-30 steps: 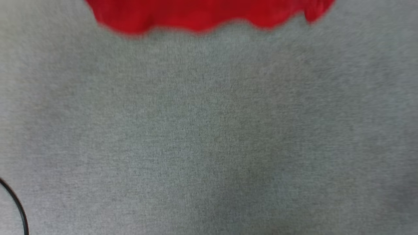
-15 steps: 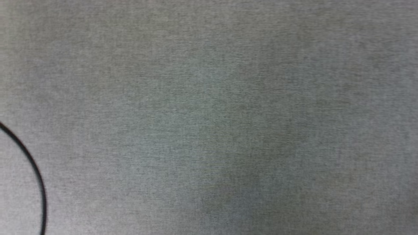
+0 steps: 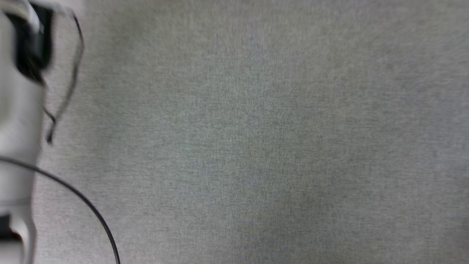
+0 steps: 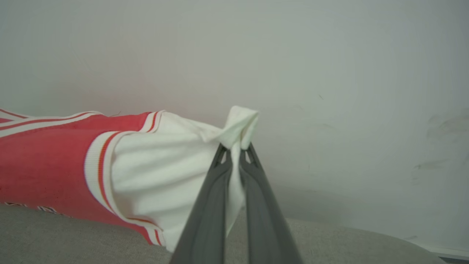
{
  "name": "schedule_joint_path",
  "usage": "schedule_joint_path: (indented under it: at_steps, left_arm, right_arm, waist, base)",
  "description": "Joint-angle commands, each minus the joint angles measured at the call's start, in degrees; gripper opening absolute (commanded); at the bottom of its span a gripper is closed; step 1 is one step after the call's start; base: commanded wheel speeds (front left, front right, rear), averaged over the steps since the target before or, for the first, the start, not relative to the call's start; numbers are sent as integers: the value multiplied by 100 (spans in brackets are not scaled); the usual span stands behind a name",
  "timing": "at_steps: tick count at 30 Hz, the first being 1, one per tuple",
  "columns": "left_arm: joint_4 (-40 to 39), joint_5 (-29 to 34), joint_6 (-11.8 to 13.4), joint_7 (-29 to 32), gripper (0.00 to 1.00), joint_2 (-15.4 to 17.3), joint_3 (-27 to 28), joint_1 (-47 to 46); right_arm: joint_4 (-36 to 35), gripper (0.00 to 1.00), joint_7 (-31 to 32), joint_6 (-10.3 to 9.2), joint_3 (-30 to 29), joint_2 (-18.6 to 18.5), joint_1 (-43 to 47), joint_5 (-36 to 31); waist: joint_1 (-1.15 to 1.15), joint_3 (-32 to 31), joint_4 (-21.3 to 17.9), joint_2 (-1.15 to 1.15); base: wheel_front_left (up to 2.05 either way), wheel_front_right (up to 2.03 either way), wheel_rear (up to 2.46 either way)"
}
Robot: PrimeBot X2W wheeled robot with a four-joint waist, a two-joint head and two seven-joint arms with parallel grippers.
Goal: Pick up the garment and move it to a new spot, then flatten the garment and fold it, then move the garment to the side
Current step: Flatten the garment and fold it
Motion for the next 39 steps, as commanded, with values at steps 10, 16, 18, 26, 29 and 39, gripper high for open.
schedule_joint_path:
  at_steps: [10,16,18,26,29,39]
  left_arm:
    - [-661,86,188,-31,0,-5,-207,2876]
    - [-1178,-164,365,206,0,200,-229,4363]
    - [-1318,-227,422,289,0,308,-203,4771]
    - [-1864,-508,671,543,0,718,-36,6157]
    - [-2092,-662,755,516,0,755,47,6636]
    - [-2632,-927,904,592,0,720,-29,7719]
  right_arm:
    - [-552,0,219,-7,566,-364,2563,983]
    - [-1072,0,423,-8,780,-624,4018,1576]
    - [-1202,0,450,-8,788,-720,4441,1691]
    - [-1654,0,612,-10,630,-1141,5990,2100]
    - [-1823,0,813,-11,626,-1300,6459,2212]
    - [-2238,0,971,-10,530,-1371,7310,2090]
  waist:
    - [0,-1490,-119,0]
    - [0,-2022,-186,0]
    - [0,-2173,-203,0]
    - [0,-2663,-219,0]
    - [0,-2754,-248,0]
    - [0,-2890,-295,0]
  base:
    - [0,0,0]
    - [0,0,0]
    - [0,0,0]
    - [0,0,0]
    - [0,0,0]
    - [0,0,0]
